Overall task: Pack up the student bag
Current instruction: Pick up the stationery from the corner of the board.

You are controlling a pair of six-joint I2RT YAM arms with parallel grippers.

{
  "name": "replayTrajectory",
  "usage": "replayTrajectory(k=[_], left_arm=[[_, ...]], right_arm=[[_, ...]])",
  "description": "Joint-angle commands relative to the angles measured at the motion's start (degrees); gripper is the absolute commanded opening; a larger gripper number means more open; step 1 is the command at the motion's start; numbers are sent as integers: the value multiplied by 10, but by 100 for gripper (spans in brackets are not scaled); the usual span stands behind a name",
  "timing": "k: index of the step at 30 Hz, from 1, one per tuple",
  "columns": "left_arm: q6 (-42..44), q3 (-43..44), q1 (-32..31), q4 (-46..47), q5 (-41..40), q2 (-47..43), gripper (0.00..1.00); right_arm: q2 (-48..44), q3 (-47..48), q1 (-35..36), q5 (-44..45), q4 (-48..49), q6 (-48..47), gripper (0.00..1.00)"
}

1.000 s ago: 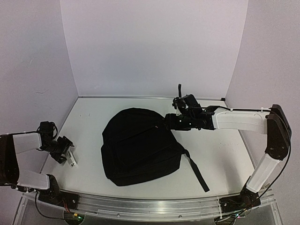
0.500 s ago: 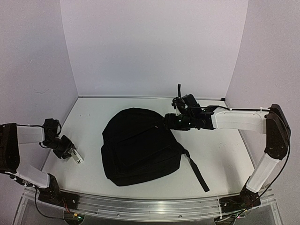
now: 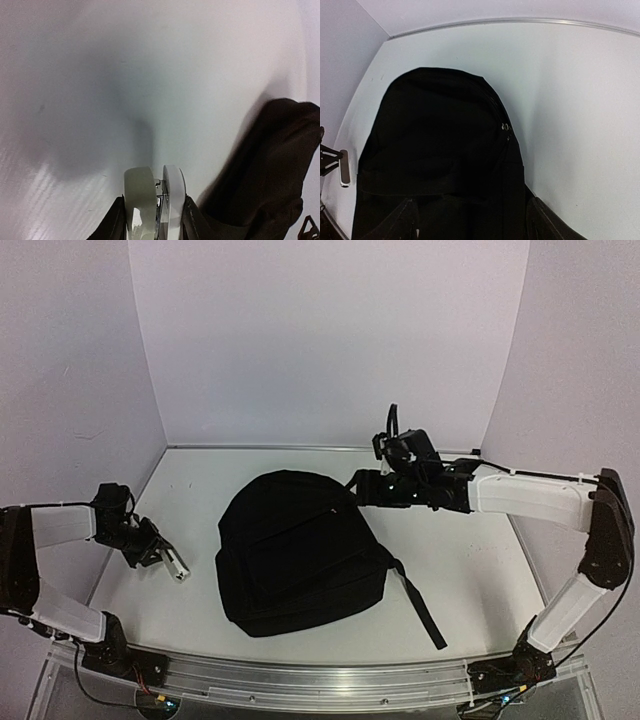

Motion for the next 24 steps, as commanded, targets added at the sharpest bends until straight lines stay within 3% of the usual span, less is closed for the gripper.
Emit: replayTrajectory(k=[1,5,10,18,24], left_arm=[[32,55,-25,37,54,-66,9],[58,80,-47,97,146,-107,8],[72,140,-122,187,296,-84,11],[43,239,-270,300,361,-4,11],[2,274,-331,378,407,40,11]], right_arm=[[-56,22,5,-6,11,-10,73],[-62,30,25,-49,14,-19,76],[-22,63,64,-144,41,-17,83],[33,88,98,-244,167,57,88],[47,73,100,-272,235,105,83]])
